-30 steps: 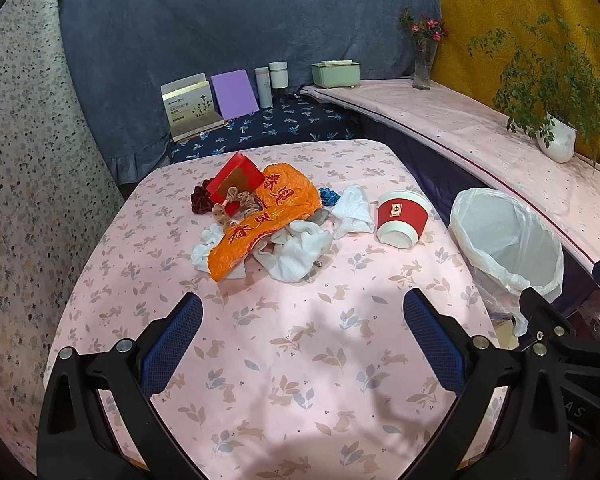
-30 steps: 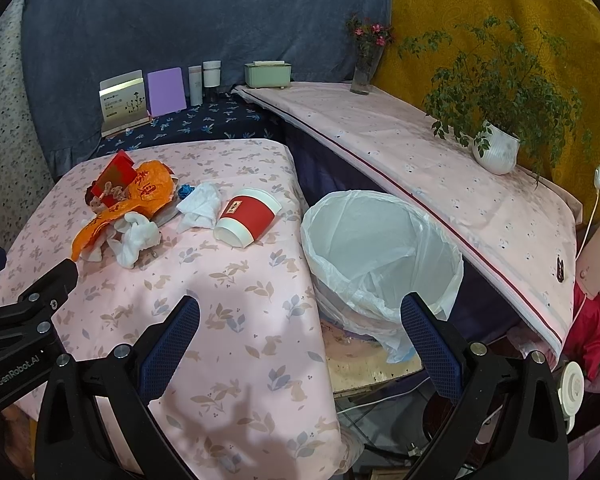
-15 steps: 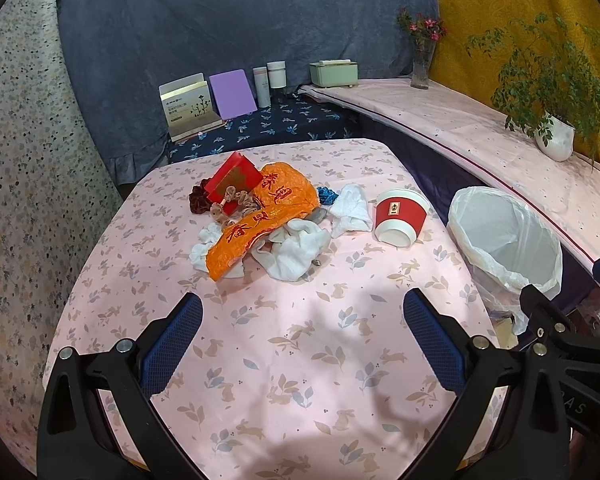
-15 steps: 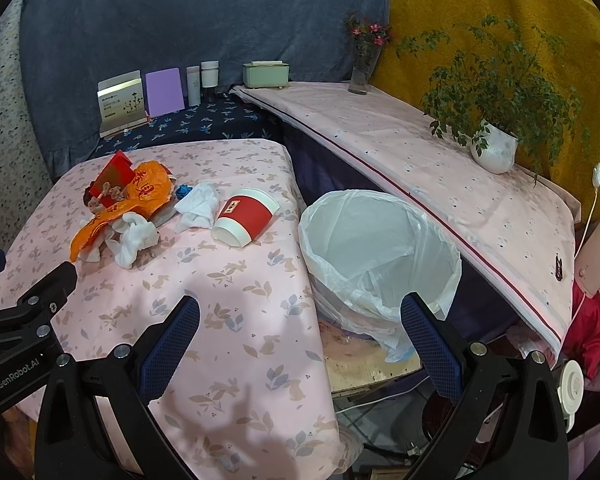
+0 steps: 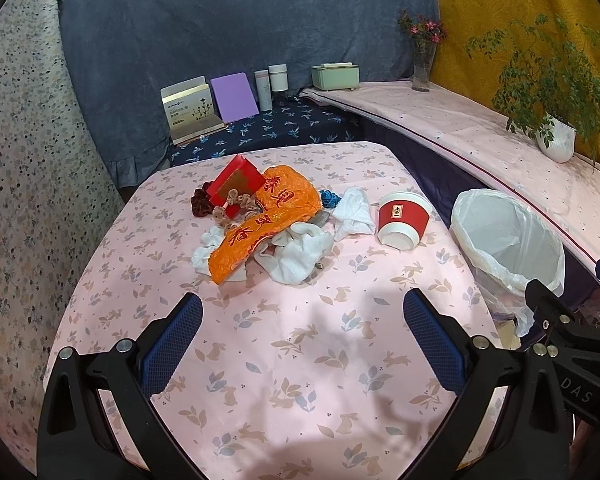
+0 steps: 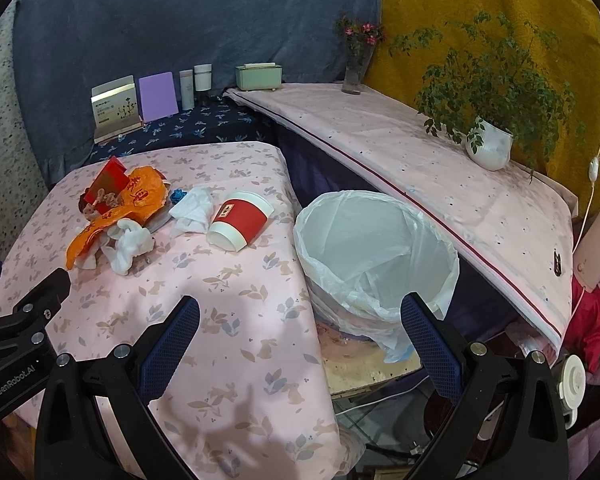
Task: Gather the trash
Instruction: 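Grasp the orange plastic bag with the left gripper while the right gripper grasps a white tissue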
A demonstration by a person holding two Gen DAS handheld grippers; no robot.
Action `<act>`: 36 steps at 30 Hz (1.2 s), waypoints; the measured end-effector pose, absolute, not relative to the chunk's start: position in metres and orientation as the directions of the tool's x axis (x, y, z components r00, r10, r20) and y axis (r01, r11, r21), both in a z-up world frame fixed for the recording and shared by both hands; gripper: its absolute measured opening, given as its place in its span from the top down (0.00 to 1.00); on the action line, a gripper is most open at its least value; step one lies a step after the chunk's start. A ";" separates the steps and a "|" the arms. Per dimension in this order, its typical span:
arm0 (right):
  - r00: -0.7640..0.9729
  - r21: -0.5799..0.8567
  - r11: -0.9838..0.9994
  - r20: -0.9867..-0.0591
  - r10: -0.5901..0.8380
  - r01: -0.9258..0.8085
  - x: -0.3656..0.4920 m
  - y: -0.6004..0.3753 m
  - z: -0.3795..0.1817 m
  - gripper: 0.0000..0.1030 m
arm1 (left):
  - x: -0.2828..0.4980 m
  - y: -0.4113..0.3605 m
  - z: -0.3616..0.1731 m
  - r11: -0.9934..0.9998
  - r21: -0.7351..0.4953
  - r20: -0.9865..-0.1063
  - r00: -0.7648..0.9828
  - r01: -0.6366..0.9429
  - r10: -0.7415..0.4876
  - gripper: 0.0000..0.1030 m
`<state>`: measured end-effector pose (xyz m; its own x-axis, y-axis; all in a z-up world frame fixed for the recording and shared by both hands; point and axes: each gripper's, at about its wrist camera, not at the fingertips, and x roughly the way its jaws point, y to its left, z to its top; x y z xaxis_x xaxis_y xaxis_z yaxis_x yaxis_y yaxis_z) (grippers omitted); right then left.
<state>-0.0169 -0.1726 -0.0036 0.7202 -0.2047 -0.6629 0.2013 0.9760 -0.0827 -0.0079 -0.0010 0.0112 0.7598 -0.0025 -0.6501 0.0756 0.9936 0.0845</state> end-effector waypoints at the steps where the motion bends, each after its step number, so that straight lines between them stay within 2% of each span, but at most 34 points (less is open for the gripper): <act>1: 0.719 -0.082 0.976 -0.664 -0.205 0.202 -0.016 -0.172 -0.005 0.06 | -0.007 0.001 0.011 0.994 0.085 -0.650 0.760 0.070 0.002 0.07; 11: 0.717 -0.073 0.979 -0.671 -0.189 0.189 0.010 -0.156 -0.016 0.06 | 0.020 0.038 -0.004 0.999 0.050 -0.677 0.735 0.003 0.032 0.07; 19: 0.705 -0.059 0.989 -0.696 -0.136 0.133 0.046 -0.125 -0.033 0.06 | 0.061 0.075 -0.024 0.997 0.075 -0.704 0.707 -0.030 0.075 0.07; 32: 0.667 -0.043 0.999 -0.744 -0.037 0.008 0.113 -0.065 -0.063 0.07 | 0.138 0.096 -0.063 0.996 0.073 -0.746 0.666 0.052 0.020 0.07; 35: 0.666 -0.036 0.999 -0.746 -0.022 -0.007 0.125 -0.057 -0.067 0.07 | 0.147 0.096 -0.068 0.995 0.050 -0.752 0.659 0.086 -0.019 0.13; 36: 0.666 -0.034 0.999 -0.746 -0.017 -0.013 0.129 -0.054 -0.068 0.07 | 0.149 0.097 -0.069 0.994 0.040 -0.753 0.657 0.102 -0.037 0.21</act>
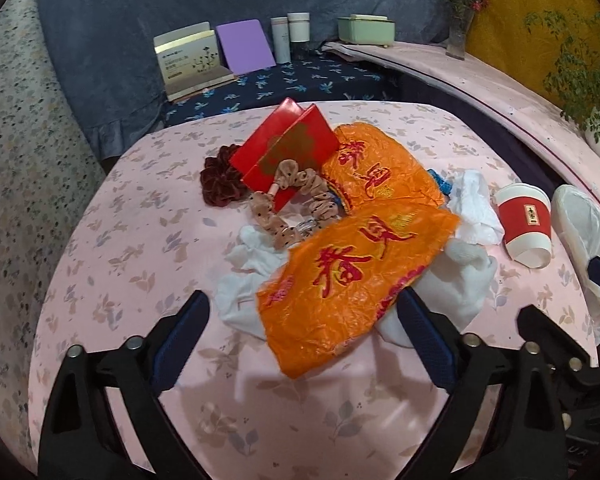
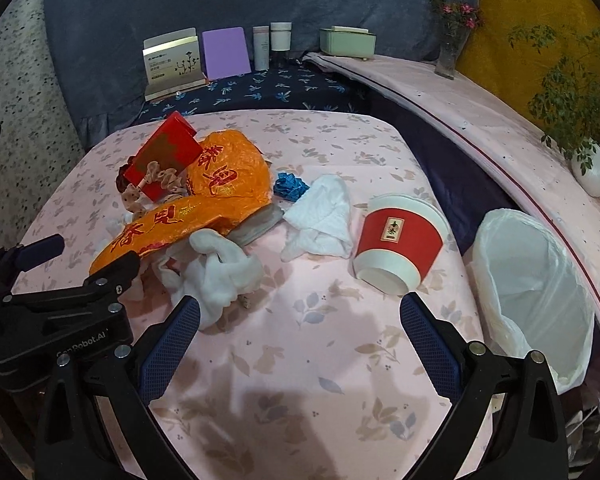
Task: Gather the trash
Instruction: 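Grasp the orange plastic bag with the left gripper while the right gripper grasps a white tissue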
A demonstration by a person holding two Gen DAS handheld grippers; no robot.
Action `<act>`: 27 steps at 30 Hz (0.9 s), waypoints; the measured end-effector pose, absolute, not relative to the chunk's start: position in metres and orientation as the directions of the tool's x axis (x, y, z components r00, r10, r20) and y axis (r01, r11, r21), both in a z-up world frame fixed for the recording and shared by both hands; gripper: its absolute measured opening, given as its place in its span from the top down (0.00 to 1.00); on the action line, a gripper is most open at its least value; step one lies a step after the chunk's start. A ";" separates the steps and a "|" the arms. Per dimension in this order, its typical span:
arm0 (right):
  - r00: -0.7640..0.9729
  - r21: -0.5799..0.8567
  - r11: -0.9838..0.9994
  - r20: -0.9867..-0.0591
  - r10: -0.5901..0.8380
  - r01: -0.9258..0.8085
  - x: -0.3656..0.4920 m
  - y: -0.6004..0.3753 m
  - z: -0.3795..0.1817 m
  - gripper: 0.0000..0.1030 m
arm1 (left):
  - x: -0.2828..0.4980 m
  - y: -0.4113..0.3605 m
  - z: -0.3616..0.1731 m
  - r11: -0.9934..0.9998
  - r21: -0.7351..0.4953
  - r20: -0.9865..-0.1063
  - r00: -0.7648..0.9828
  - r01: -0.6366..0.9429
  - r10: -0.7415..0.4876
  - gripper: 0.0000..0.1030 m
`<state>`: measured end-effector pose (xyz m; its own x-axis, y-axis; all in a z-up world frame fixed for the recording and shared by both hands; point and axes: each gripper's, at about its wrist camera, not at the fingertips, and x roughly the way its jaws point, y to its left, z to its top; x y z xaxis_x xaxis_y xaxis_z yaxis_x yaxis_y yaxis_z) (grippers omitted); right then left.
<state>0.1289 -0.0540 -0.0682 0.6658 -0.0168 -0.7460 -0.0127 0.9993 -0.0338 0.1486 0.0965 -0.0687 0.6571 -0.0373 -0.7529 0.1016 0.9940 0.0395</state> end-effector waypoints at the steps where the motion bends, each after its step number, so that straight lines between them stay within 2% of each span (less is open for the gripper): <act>1: 0.666 -0.033 0.999 -0.745 -0.015 -0.015 0.132 -0.051 -0.069 0.08 | 0.151 0.097 -0.069 0.993 0.029 -0.757 0.652 0.113 -0.052 0.30; 3: 0.661 -0.032 0.999 -0.751 -0.009 -0.023 0.139 -0.047 -0.072 0.11 | 0.155 0.100 -0.071 0.991 -0.008 -0.771 0.631 0.131 -0.089 0.43; 5: 0.650 -0.014 0.999 -0.760 0.012 -0.035 0.144 -0.043 -0.076 0.20 | 0.156 0.104 -0.073 0.989 -0.053 -0.781 0.612 0.138 -0.127 0.58; 7: 0.634 0.004 0.999 -0.772 0.031 -0.044 0.150 -0.040 -0.080 0.26 | 0.156 0.107 -0.073 0.988 -0.066 -0.785 0.603 0.142 -0.139 0.77; 10: 0.611 0.038 0.997 -0.789 0.069 -0.063 0.157 -0.033 -0.085 0.39 | 0.155 0.111 -0.071 0.988 -0.076 -0.782 0.606 0.136 -0.143 0.93; 13: 0.600 0.058 0.995 -0.794 0.097 -0.084 0.162 -0.026 -0.091 0.49 | 0.153 0.115 -0.068 0.987 -0.085 -0.777 0.612 0.134 -0.150 0.94; 17: 0.580 0.077 0.991 -0.805 0.125 -0.107 0.165 -0.020 -0.097 0.82 | 0.151 0.118 -0.068 0.986 -0.095 -0.780 0.605 0.138 -0.160 0.94; 18: 0.579 0.082 0.991 -0.805 0.131 -0.110 0.164 -0.020 -0.097 0.84 | 0.150 0.119 -0.067 0.986 -0.096 -0.778 0.607 0.139 -0.161 0.90; 20: 0.589 0.087 0.990 -0.797 0.135 -0.110 0.162 -0.021 -0.096 0.90 | 0.148 0.118 -0.065 0.986 -0.089 -0.777 0.611 0.138 -0.156 0.51; 21: 0.595 0.090 0.990 -0.792 0.136 -0.106 0.160 -0.023 -0.094 0.90 | 0.147 0.117 -0.064 0.988 -0.080 -0.773 0.618 0.130 -0.144 0.18; 22: 0.602 0.098 0.990 -0.787 0.137 -0.098 0.159 -0.027 -0.092 0.92 | 0.144 0.117 -0.061 0.992 -0.068 -0.752 0.647 0.109 -0.123 0.14; 27: 0.646 0.118 0.993 -0.756 0.108 -0.027 0.151 -0.052 -0.078 0.92 | 0.152 0.102 -0.063 0.988 -0.038 -0.754 0.644 0.153 -0.128 0.14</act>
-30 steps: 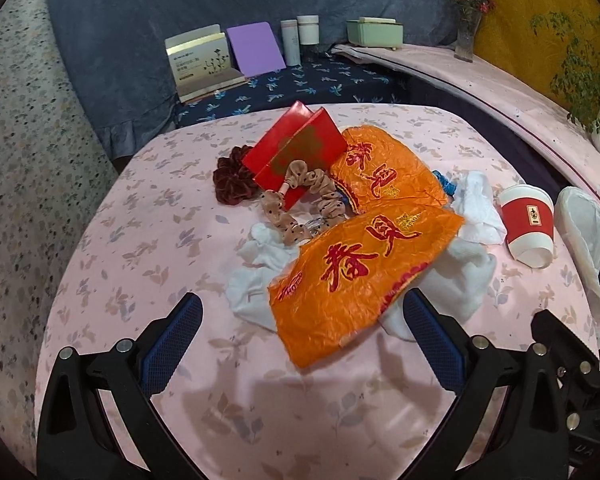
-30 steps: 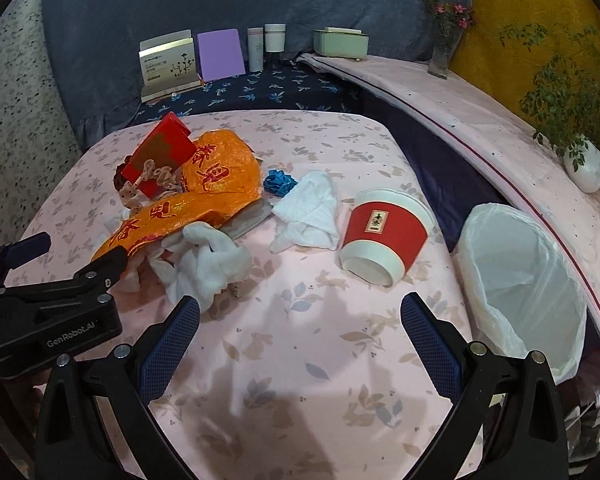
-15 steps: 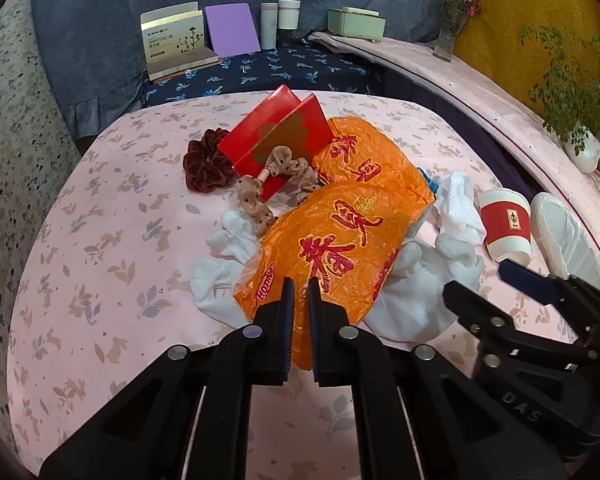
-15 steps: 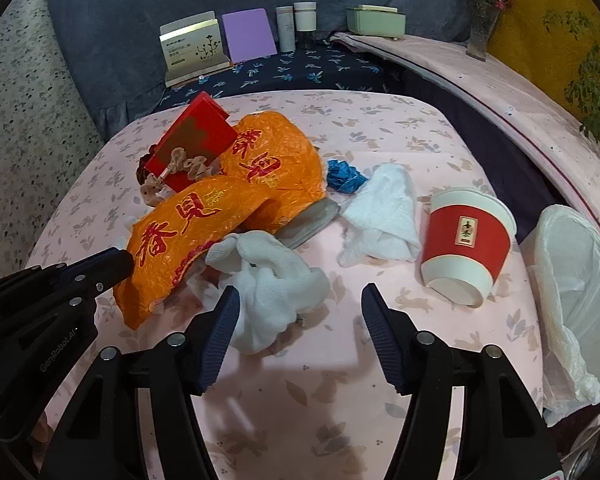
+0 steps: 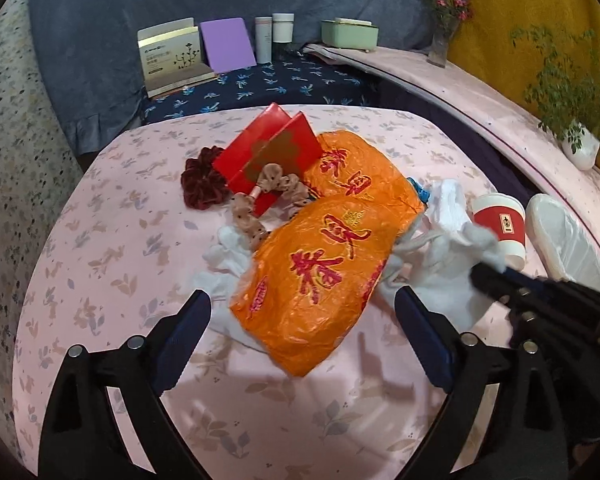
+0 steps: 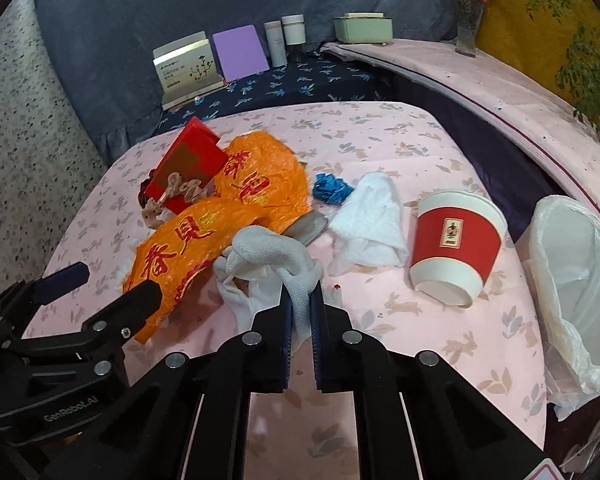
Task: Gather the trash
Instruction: 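Grasp the orange plastic bag with the left gripper while the right gripper grasps a white tissue, then carry the orange bag and white tissue over the bin and release both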
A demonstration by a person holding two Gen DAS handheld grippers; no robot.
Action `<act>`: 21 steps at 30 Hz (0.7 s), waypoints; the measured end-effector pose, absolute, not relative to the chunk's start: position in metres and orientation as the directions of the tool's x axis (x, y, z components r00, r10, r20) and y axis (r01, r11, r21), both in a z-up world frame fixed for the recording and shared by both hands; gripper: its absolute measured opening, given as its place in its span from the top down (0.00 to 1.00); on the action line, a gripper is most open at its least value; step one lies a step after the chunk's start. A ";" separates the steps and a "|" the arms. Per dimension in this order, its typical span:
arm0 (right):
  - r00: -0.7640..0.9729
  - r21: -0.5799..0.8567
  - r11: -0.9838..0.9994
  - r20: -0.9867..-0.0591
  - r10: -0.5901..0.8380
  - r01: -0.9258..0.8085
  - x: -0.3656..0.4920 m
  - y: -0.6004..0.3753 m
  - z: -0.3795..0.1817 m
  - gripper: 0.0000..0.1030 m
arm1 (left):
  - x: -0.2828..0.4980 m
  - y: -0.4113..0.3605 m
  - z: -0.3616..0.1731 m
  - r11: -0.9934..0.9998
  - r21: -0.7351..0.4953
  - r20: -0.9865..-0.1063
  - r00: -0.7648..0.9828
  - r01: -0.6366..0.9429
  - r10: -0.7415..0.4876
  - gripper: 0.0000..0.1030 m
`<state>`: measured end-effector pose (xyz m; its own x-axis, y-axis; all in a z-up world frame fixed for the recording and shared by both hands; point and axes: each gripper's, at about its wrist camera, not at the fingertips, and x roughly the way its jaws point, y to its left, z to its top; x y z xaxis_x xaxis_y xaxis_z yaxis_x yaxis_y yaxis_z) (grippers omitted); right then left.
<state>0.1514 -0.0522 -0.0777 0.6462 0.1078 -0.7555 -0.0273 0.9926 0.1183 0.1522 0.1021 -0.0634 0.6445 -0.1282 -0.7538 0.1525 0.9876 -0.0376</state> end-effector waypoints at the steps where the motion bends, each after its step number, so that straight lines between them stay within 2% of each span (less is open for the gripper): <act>1: 0.654 0.114 0.993 -0.751 0.092 -0.009 0.151 -0.058 -0.075 0.92 | 0.155 0.100 -0.066 0.987 -0.031 -0.756 0.642 0.157 -0.126 0.14; 5: 0.661 0.116 0.992 -0.748 0.054 0.050 0.151 -0.082 -0.071 0.92 | 0.167 0.092 -0.078 0.986 -0.013 -0.771 0.627 0.164 -0.114 0.15; 8: 0.662 0.114 0.991 -0.749 0.036 0.076 0.150 -0.091 -0.071 0.92 | 0.174 0.085 -0.089 0.982 0.006 -0.788 0.606 0.187 -0.111 0.29; 9: 0.659 0.117 0.990 -0.752 0.034 0.082 0.151 -0.094 -0.072 0.92 | 0.176 0.083 -0.093 0.981 0.009 -0.798 0.593 0.194 -0.110 0.38; 10: 0.656 0.121 0.989 -0.754 0.035 0.086 0.151 -0.095 -0.072 0.92 | 0.178 0.082 -0.097 0.980 0.012 -0.806 0.582 0.197 -0.107 0.53; 12: 0.654 0.129 0.988 -0.756 0.040 0.089 0.149 -0.097 -0.074 0.92 | 0.179 0.082 -0.100 0.982 0.017 -0.811 0.576 0.189 -0.097 0.72; 13: 0.654 0.130 0.987 -0.756 0.041 0.089 0.149 -0.098 -0.074 0.92 | 0.178 0.084 -0.098 0.984 0.010 -0.807 0.582 0.178 -0.097 0.78; 16: 0.660 0.135 0.987 -0.749 0.048 0.082 0.145 -0.098 -0.070 0.92 | 0.172 0.087 -0.085 0.985 -0.020 -0.788 0.604 0.170 -0.120 0.85; 21: 0.687 0.153 0.985 -0.724 0.059 0.076 0.134 -0.102 -0.055 0.92 | 0.154 0.079 -0.058 0.982 -0.029 -0.756 0.639 0.186 -0.143 0.86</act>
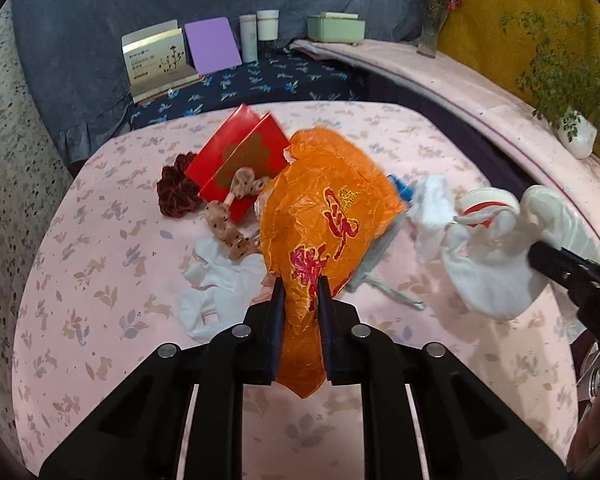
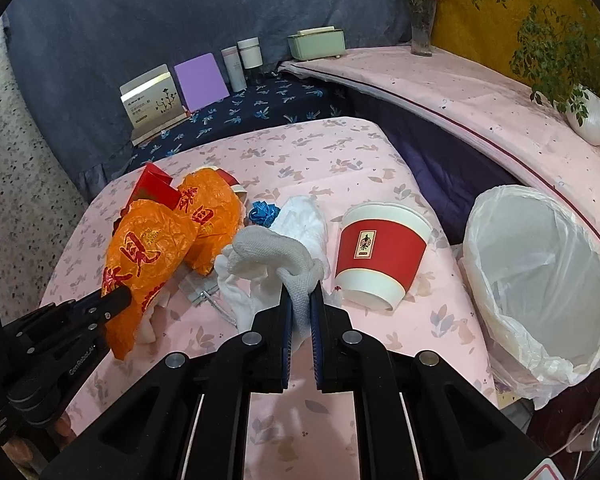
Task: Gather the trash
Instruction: 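Carry the orange bag and white tissue over the bin and release both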
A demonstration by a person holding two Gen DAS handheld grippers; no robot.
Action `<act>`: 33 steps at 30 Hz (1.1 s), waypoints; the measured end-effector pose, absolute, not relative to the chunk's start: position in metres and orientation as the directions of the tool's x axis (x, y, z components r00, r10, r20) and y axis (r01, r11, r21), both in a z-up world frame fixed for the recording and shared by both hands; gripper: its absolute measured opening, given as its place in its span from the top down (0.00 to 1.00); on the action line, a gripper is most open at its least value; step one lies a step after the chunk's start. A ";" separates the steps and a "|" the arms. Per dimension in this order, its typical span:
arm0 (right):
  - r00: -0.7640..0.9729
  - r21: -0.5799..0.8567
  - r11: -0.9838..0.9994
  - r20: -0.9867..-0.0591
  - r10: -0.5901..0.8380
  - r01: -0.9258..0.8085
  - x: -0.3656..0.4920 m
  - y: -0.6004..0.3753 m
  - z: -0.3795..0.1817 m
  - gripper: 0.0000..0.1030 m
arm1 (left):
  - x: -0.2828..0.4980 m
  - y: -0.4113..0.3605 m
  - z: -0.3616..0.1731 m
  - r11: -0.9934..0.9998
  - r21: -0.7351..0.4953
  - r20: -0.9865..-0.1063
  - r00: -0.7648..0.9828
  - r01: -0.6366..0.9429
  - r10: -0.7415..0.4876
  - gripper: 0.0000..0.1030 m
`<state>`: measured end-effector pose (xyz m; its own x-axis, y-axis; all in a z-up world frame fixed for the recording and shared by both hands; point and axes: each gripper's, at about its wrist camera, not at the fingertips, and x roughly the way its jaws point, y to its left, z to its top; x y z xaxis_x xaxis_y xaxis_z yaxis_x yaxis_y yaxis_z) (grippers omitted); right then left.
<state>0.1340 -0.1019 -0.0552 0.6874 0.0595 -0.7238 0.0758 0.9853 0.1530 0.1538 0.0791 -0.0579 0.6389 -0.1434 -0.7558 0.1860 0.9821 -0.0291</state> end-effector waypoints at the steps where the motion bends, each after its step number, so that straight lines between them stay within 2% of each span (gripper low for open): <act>1: 0.694 0.157 0.985 -0.718 0.061 0.075 0.131 -0.104 -0.052 0.92 | 0.149 0.076 -0.051 0.981 -0.031 -0.747 0.647 0.192 -0.151 0.86; 17: 0.771 0.180 0.967 -0.636 -0.026 0.181 0.073 -0.175 -0.009 0.92 | 0.097 -0.015 -0.001 0.946 -0.005 -0.688 0.685 0.325 -0.239 0.85; 33: 0.743 0.197 0.896 -0.642 -0.188 0.397 0.023 -0.287 -0.020 0.91 | 0.078 -0.136 -0.002 0.856 0.026 -0.690 0.629 0.517 -0.358 0.85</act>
<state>0.0228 -0.2869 -0.0196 0.7435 -0.1882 -0.6418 0.3970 0.8964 0.1971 0.0782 -0.1356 -0.0022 0.6287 -0.3583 -0.6901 0.5166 0.8558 0.0263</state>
